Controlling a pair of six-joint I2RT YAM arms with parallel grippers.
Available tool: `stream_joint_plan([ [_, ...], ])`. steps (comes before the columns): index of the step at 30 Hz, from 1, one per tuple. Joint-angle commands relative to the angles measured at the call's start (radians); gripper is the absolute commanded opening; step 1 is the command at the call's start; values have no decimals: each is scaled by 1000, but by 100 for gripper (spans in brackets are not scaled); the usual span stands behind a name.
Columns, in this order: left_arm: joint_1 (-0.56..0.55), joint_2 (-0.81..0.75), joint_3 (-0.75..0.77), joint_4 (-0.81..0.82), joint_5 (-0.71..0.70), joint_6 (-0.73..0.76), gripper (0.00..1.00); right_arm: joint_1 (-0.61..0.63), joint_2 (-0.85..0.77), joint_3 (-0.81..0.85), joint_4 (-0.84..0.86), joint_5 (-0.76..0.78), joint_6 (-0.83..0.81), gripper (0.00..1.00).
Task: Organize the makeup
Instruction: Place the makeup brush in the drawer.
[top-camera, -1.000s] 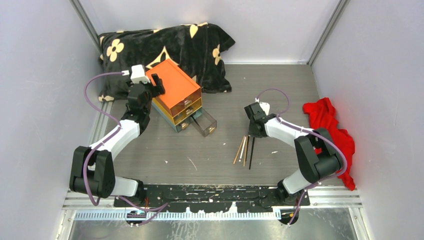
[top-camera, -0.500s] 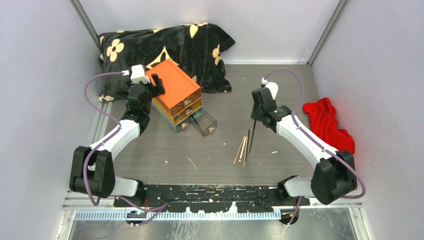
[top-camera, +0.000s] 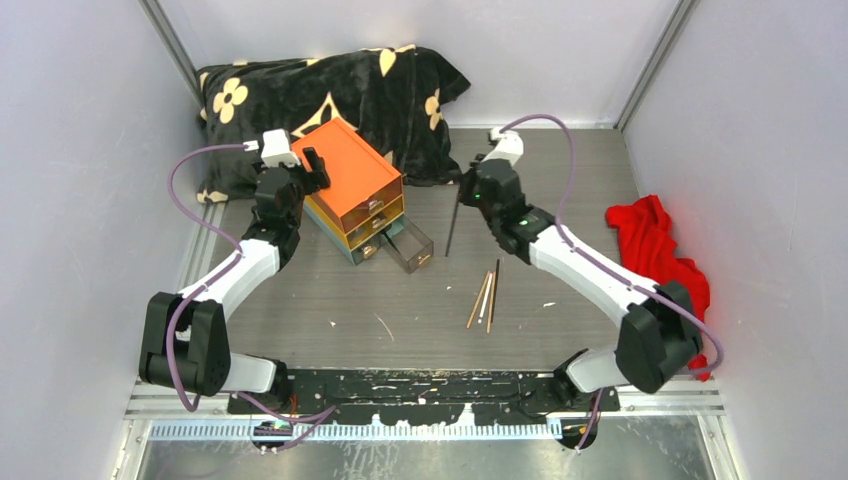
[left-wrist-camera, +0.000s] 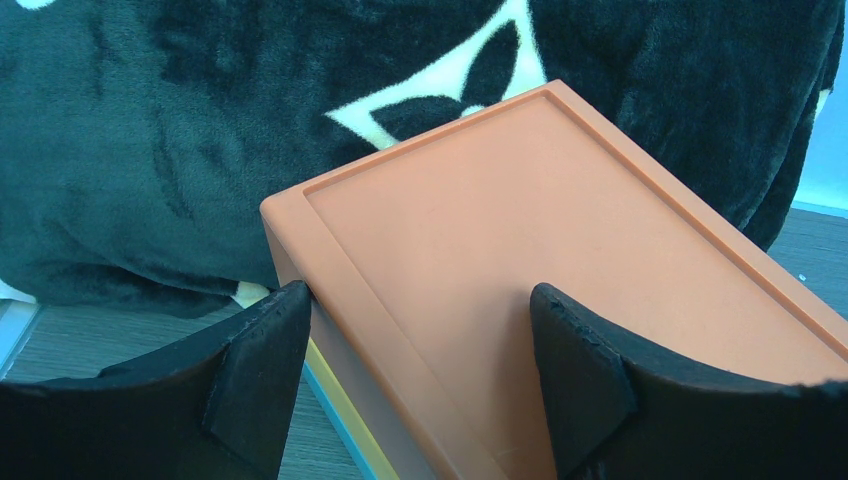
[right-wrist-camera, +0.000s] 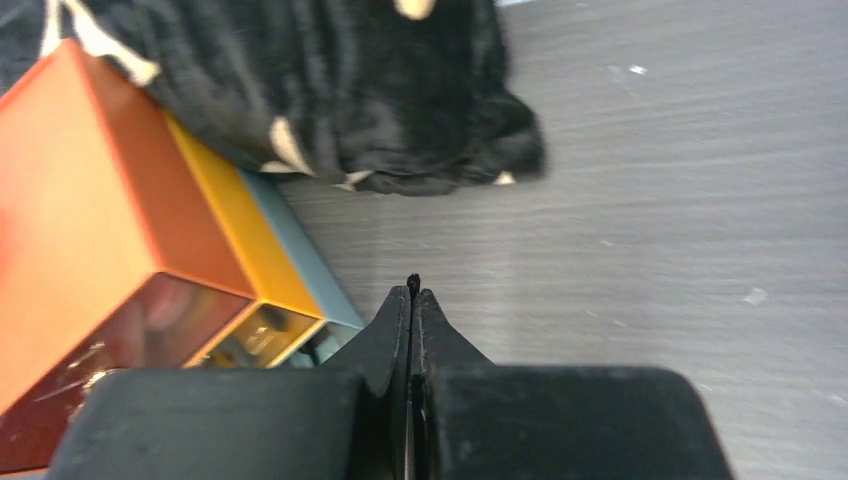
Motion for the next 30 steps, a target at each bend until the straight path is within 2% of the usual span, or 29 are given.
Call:
stream_joint_plan([
  [1, -29, 66, -64, -288, 156, 50, 77, 86, 79, 16, 334, 86, -31, 1],
  [9, -29, 71, -61, -293, 158, 50, 77, 168, 178, -6, 614, 168, -105, 1],
  [18, -29, 74, -58, -295, 160, 51, 77, 245, 259, -131, 926, 264, -247, 1],
  [25, -30, 73, -58, -295, 161, 53, 77, 358, 294, -221, 1109, 378, -428, 1],
  [30, -29, 72, -59, -293, 161, 54, 77, 412, 299, -241, 1149, 425, -506, 1],
])
